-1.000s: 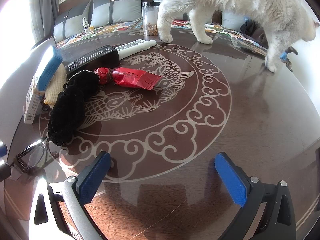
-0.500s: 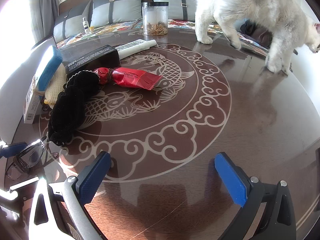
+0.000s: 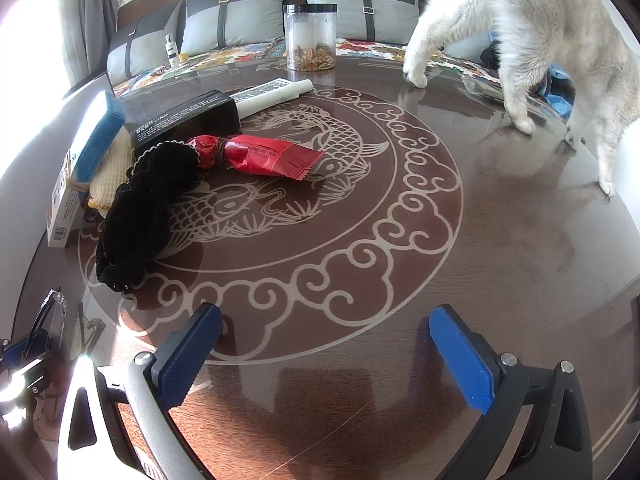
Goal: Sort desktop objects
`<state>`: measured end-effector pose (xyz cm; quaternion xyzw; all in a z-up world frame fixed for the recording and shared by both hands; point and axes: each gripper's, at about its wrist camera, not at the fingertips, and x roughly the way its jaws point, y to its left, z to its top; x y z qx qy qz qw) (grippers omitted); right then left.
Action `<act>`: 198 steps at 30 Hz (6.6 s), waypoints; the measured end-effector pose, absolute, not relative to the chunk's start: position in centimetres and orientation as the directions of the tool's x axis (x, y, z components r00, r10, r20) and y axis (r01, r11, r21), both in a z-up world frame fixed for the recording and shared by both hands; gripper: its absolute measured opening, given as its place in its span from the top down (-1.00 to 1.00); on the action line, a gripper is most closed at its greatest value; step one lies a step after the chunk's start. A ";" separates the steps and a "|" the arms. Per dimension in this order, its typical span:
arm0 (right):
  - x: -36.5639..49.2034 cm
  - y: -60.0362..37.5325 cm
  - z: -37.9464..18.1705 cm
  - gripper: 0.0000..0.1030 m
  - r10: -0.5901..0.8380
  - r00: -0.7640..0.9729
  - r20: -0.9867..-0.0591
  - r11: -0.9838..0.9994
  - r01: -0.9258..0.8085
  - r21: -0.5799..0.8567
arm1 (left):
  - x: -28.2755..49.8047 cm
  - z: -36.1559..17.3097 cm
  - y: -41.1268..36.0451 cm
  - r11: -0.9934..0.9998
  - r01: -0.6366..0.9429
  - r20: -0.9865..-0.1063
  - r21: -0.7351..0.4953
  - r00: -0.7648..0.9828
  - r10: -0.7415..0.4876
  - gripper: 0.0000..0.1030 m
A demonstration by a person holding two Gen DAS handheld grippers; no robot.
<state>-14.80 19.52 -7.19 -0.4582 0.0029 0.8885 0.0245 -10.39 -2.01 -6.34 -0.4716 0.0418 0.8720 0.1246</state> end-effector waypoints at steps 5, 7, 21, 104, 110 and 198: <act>-14.8 19.5 -7.1 -1.00 0.034 -0.572 -0.819 -0.999 -0.033 -0.018 | -10.5 -6.4 -1.7 -0.964 -0.262 -0.830 -0.040 -0.529 0.179 0.46; -15.2 19.3 -6.9 -1.00 -0.012 -0.524 -0.852 -1.000 0.026 -0.001 | -10.6 -6.4 -2.1 -0.965 -0.255 -0.828 -0.063 -0.526 0.193 0.46; -20.7 10.6 -4.1 -0.53 -0.227 -0.471 -0.853 -0.972 0.168 0.166 | -10.4 -6.4 -3.2 -0.957 -0.263 -0.819 -0.122 -0.518 0.247 0.46; -3.4 13.2 3.2 0.40 -0.382 -0.587 -0.714 -0.881 0.465 0.090 | -4.8 -1.6 -9.7 -0.924 0.194 -0.739 -0.329 -0.662 0.124 0.67; -4.3 8.1 5.9 0.40 -0.428 -0.586 -0.688 -0.852 0.515 0.091 | -1.7 3.6 -14.6 -0.878 0.168 -0.653 -0.448 -0.732 0.193 0.67; -10.6 23.9 -7.2 -1.00 0.050 -0.587 -0.808 -0.998 -0.058 -0.019 | -13.9 -8.1 5.0 -0.977 -0.213 -0.821 -0.006 -0.557 0.127 -1.00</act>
